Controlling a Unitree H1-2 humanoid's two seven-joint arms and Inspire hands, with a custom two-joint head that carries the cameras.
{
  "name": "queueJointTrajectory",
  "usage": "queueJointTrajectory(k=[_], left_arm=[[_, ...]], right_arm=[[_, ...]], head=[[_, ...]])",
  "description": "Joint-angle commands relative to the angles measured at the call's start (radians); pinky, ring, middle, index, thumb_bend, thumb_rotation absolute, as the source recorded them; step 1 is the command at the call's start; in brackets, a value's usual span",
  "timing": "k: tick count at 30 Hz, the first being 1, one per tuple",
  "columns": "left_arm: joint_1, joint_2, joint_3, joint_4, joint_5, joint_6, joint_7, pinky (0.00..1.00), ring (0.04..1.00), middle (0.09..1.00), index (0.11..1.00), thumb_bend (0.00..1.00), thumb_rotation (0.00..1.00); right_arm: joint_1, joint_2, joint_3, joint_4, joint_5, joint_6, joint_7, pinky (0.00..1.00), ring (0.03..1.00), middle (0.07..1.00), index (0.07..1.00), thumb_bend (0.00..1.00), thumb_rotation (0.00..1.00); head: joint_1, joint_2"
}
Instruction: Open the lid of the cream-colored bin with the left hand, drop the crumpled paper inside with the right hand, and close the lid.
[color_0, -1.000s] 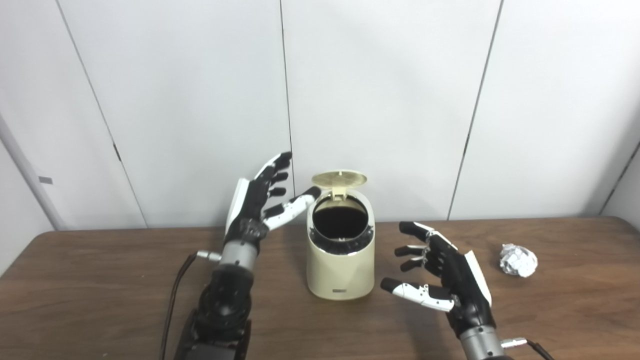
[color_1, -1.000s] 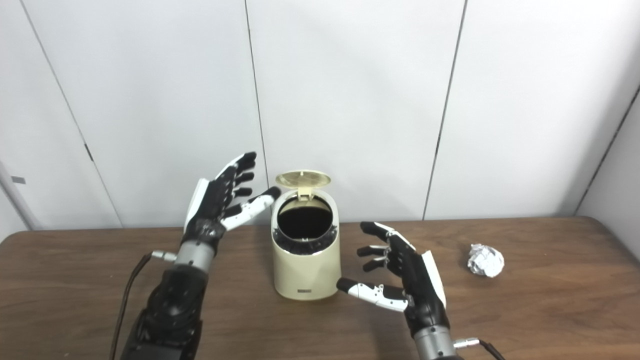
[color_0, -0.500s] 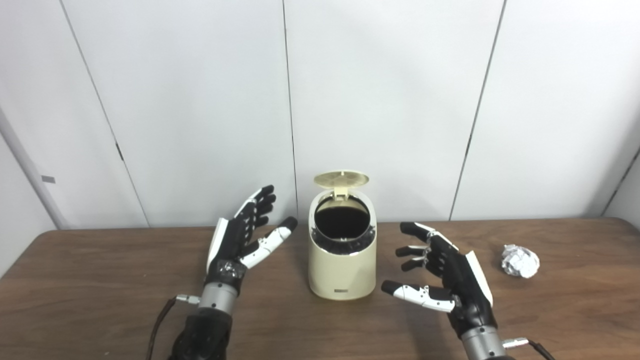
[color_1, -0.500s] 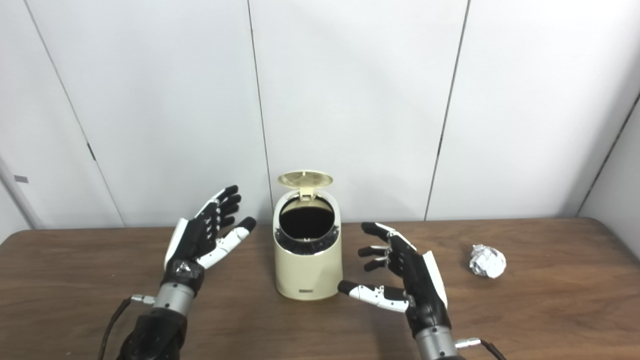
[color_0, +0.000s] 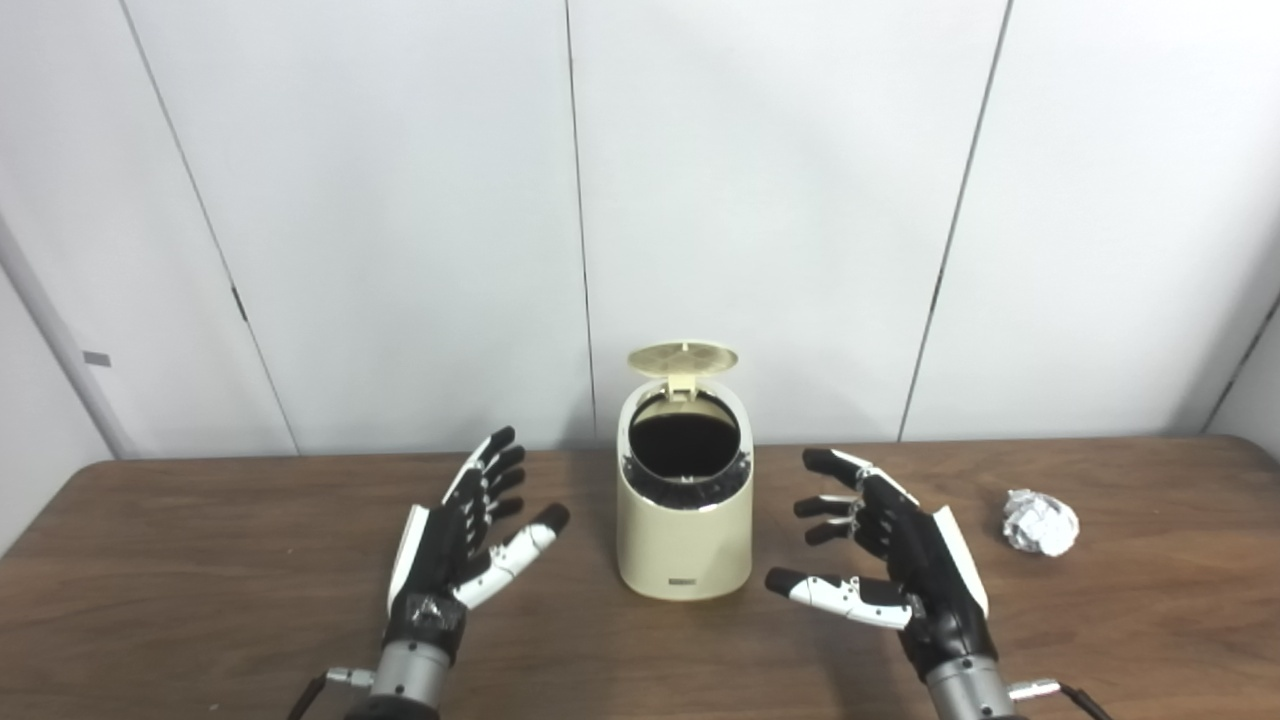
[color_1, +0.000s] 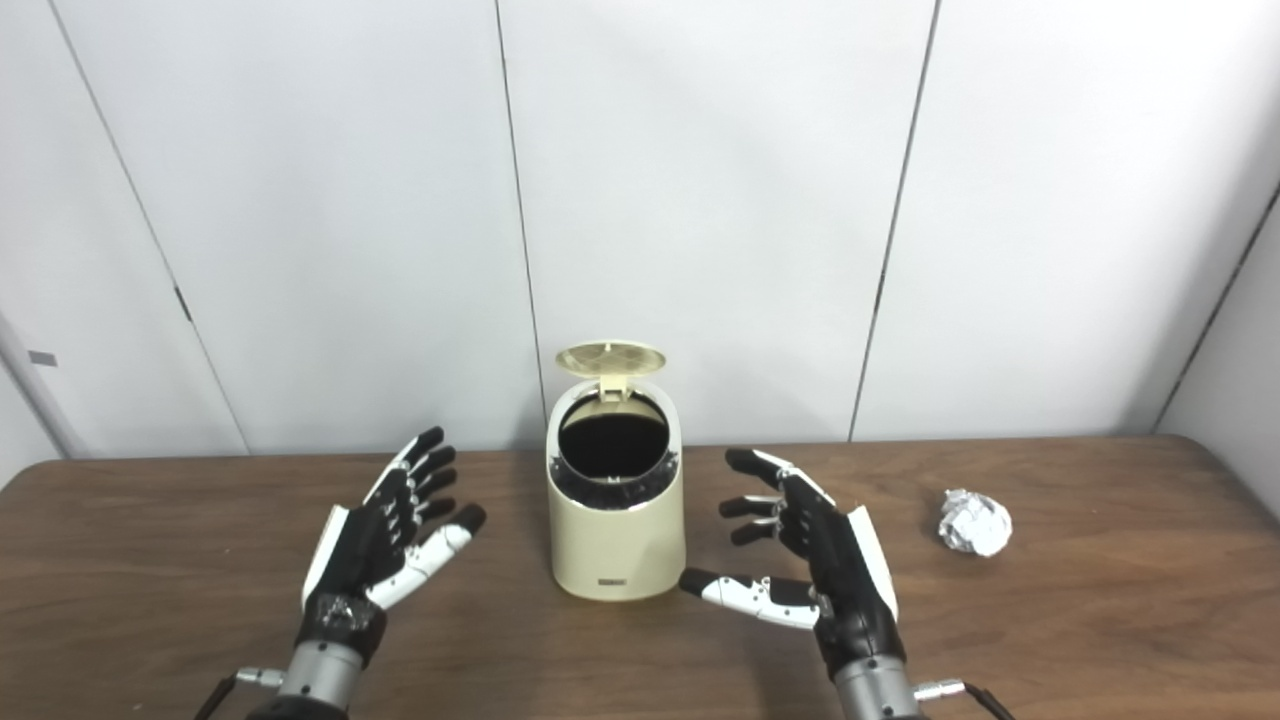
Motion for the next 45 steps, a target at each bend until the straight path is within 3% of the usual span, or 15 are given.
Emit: queueJointTrajectory(k=[1, 6, 10, 13, 14, 17, 22, 30, 36, 38, 45], left_arm=[[-0.008, 0.011, -0.005, -0.009, -0.006, -0.061, -0.008, 0.72, 0.847, 0.885, 0.948, 0.78, 0.37], [-0.008, 0.007, -0.007, 0.013, -0.013, -0.074, -0.011, 0.71, 0.848, 0.880, 0.938, 0.78, 0.34], [-0.011, 0.010, -0.006, 0.025, -0.005, -0.069, -0.005, 0.71, 0.849, 0.881, 0.936, 0.77, 0.32], [-0.014, 0.017, -0.002, 0.039, -0.003, -0.070, -0.004, 0.74, 0.856, 0.887, 0.938, 0.76, 0.33], [-0.015, 0.019, -0.001, 0.041, -0.002, -0.069, -0.004, 0.75, 0.862, 0.889, 0.942, 0.76, 0.33], [-0.016, 0.024, 0.002, 0.043, -0.002, -0.067, -0.001, 0.77, 0.866, 0.888, 0.939, 0.77, 0.34], [-0.015, 0.036, 0.007, 0.039, -0.004, -0.058, -0.003, 0.79, 0.876, 0.894, 0.941, 0.77, 0.35], [-0.016, 0.049, 0.012, 0.042, 0.004, -0.059, 0.001, 0.78, 0.852, 0.879, 0.933, 0.79, 0.37], [-0.014, 0.057, 0.014, 0.033, -0.002, -0.049, -0.005, 0.78, 0.859, 0.887, 0.938, 0.77, 0.36], [-0.014, 0.059, 0.015, 0.031, -0.002, -0.047, -0.004, 0.78, 0.855, 0.885, 0.934, 0.76, 0.35], [-0.012, 0.063, 0.016, 0.024, -0.001, -0.036, -0.006, 0.79, 0.859, 0.883, 0.933, 0.73, 0.33]], right_arm=[[-0.021, -0.004, -0.007, -0.018, 0.015, -0.058, 0.004, 0.55, 0.667, 0.818, 0.774, 0.73, 0.09], [-0.022, -0.011, -0.013, -0.016, 0.018, -0.064, 0.005, 0.55, 0.671, 0.817, 0.784, 0.73, 0.09], [-0.026, -0.027, -0.031, -0.034, 0.031, -0.019, 0.012, 0.54, 0.683, 0.822, 0.783, 0.75, 0.08], [-0.050, -0.090, -0.024, -0.080, -0.025, 0.095, 0.049, 0.53, 0.698, 0.847, 0.815, 0.75, 0.12], [-0.062, -0.113, -0.023, -0.102, -0.037, 0.152, 0.067, 0.54, 0.692, 0.847, 0.819, 0.77, 0.09], [-0.112, -0.209, -0.002, -0.153, -0.125, 0.312, 0.125, 0.57, 0.684, 0.842, 0.832, 0.81, 0.17], [-0.204, -0.374, 0.022, -0.150, -0.194, 0.440, 0.236, 0.54, 0.699, 0.816, 0.782, 0.82, 0.13], [-0.276, -0.557, 0.096, -0.070, -0.337, 0.433, 0.309, 0.56, 0.718, 0.824, 0.778, 0.83, 0.14], [-0.325, -0.631, 0.149, -0.045, -0.440, 0.442, 0.385, 0.67, 0.794, 0.833, 0.767, 0.85, 0.09], [-0.347, -0.647, 0.160, -0.032, -0.498, 0.452, 0.455, 0.71, 0.835, 0.862, 0.778, 0.84, 0.12], [-0.433, -0.688, 0.201, 0.015, -0.650, 0.454, 0.719, 0.70, 0.904, 0.948, 0.820, 0.85, 0.12]], head=[[-0.002, -0.001], [-0.006, -0.005], [-0.031, -0.004], [-0.061, -0.011], [-0.065, -0.011], [-0.097, -0.019], [-0.175, -0.034], [-0.225, -0.043], [-0.250, -0.043], [-0.255, -0.042], [-0.266, -0.040]])
